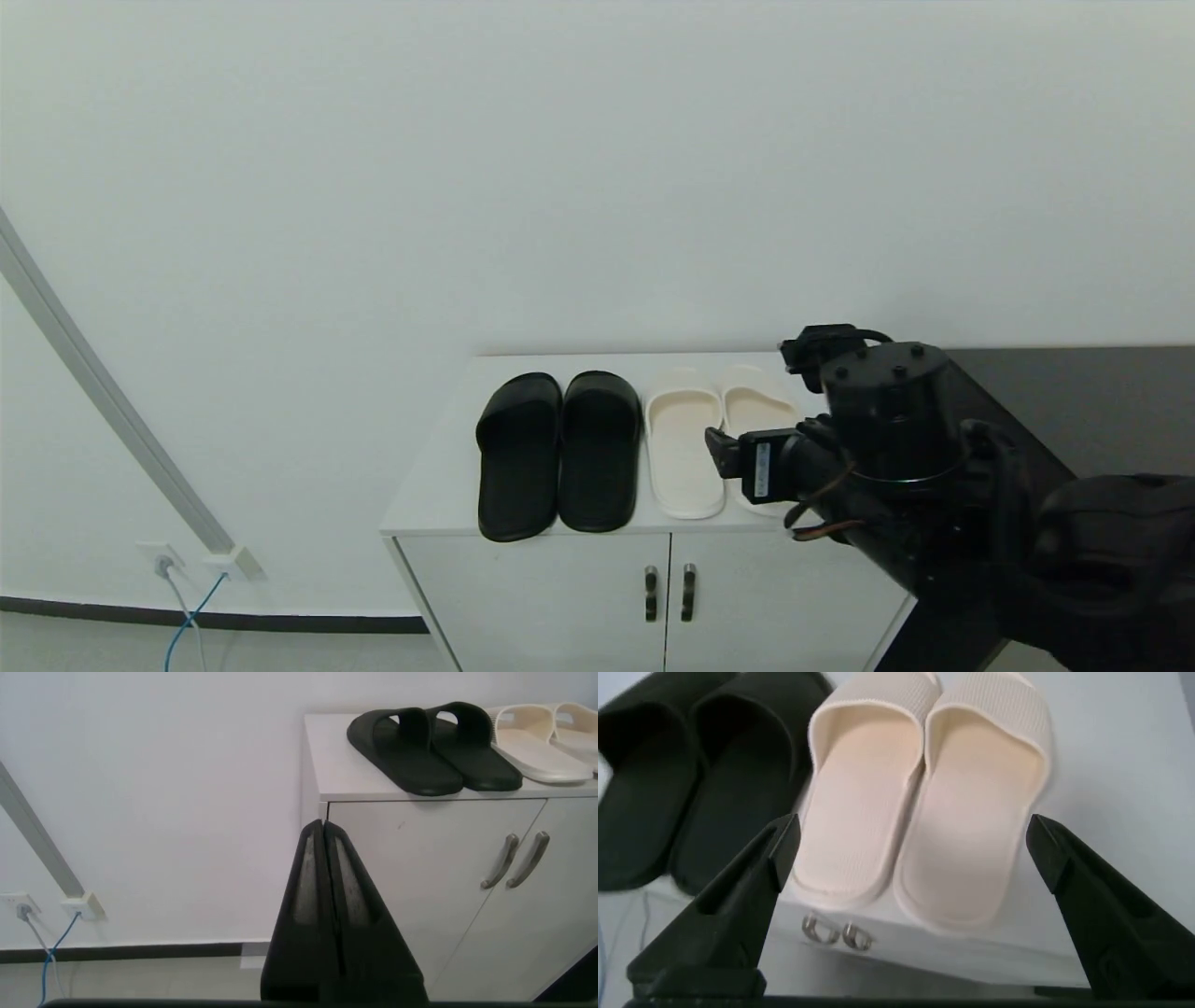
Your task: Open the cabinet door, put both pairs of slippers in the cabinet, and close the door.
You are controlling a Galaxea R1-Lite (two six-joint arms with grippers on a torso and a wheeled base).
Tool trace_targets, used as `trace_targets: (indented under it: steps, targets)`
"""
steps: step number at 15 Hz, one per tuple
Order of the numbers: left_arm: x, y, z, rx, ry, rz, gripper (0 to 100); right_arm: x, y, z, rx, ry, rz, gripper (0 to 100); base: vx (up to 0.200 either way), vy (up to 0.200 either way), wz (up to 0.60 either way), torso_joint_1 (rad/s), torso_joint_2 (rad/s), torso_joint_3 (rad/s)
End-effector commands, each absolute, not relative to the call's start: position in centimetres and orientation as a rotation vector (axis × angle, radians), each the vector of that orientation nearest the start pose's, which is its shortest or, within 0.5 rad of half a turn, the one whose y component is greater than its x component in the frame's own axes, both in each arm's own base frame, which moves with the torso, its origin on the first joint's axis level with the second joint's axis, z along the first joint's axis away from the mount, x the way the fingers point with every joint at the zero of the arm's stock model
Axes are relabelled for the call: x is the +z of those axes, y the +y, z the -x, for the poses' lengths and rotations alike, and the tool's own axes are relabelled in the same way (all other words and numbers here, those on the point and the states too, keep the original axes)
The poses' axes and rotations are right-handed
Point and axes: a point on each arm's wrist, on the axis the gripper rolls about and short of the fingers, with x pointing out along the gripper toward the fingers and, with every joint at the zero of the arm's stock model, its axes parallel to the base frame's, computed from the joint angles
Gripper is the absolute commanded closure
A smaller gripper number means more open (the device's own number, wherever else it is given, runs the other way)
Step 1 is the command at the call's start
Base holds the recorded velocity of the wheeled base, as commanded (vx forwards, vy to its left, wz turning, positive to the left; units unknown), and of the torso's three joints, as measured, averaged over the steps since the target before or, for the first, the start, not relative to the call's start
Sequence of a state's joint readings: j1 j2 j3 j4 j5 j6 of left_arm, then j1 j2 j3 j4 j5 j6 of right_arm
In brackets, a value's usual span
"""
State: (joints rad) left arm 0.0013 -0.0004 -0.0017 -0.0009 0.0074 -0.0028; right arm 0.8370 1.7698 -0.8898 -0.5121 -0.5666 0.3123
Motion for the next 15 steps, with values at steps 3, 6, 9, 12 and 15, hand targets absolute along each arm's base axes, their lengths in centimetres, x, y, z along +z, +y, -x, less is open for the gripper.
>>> trace_targets:
  steps: [3,6,9,12,15]
  targets:
    - [7.6,0.0,2.3,0.009,-0.003,0.003,100,13.4,26.8,-26.3,0.133,0.343,-0.04,0,0.0,0.0,0.0,0.0,0.0,0.0]
    - [7.6,0.0,2.3,0.009,-0.003,0.003,100,12.1,27.4,-28.8,0.068,0.319,-0.046,0,0.0,0.0,0.0,0.0,0.0,0.0]
    - [7.6,0.0,2.3,0.009,-0.002,0.005,100,10.9,27.8,-31.5,0.023,0.312,-0.048,0,0.0,0.0,0.0,0.0,0.0,0.0]
    - [7.6,0.0,2.3,0.009,-0.003,0.003,100,10.3,28.0,-33.6,-0.007,0.294,-0.033,0,0.0,0.0,0.0,0.0,0.0,0.0]
    - [7.6,0.0,2.3,0.009,-0.003,0.005,100,10.0,28.3,-34.9,-0.015,0.28,-0.022,0,0.0,0.0,0.0,0.0,0.0,0.0]
